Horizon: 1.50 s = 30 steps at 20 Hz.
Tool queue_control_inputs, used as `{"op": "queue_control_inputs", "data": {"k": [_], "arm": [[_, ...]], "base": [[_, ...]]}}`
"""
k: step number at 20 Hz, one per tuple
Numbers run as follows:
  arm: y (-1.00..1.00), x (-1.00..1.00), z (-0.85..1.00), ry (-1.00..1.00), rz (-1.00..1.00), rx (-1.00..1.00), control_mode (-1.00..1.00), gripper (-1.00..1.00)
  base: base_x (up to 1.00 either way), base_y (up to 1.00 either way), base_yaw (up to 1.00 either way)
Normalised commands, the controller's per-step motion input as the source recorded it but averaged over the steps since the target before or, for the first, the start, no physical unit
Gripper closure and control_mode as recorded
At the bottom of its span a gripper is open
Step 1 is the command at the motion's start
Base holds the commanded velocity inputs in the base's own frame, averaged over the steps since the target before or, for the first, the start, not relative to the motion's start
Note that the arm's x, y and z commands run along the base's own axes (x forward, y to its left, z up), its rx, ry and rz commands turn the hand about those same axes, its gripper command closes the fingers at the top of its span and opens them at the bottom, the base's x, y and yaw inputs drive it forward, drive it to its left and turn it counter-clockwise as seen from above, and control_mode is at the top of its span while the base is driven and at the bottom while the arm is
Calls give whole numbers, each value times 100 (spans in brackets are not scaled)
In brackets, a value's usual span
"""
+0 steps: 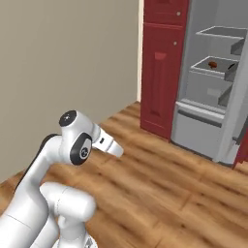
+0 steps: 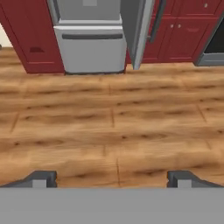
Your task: Gather the bell pepper and lemon wedge from the fridge and place them on a tray on the dining counter. Then gather the steak and chicken drumstick from the fridge and place them on the other tray.
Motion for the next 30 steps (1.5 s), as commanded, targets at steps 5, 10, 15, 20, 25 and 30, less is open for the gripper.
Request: {"op": "queue_control_inputs", "data": {"k": [5, 10, 15, 20, 25, 30], "arm": [[0, 0, 0, 0, 0, 0, 100, -100], [0, 0, 0, 0, 0, 0, 100, -100], [0, 0, 0, 0, 0, 0, 100, -100], [0, 0, 0, 0, 0, 0, 100, -100], [0, 0, 0, 0, 0, 0, 100, -100], [0, 0, 0, 0, 0, 0, 100, -100]], "base": [[97, -3, -25], [77, -1, -31], [53, 14, -39], [74, 23, -25], [100, 12, 4], [96, 2, 6]]}}
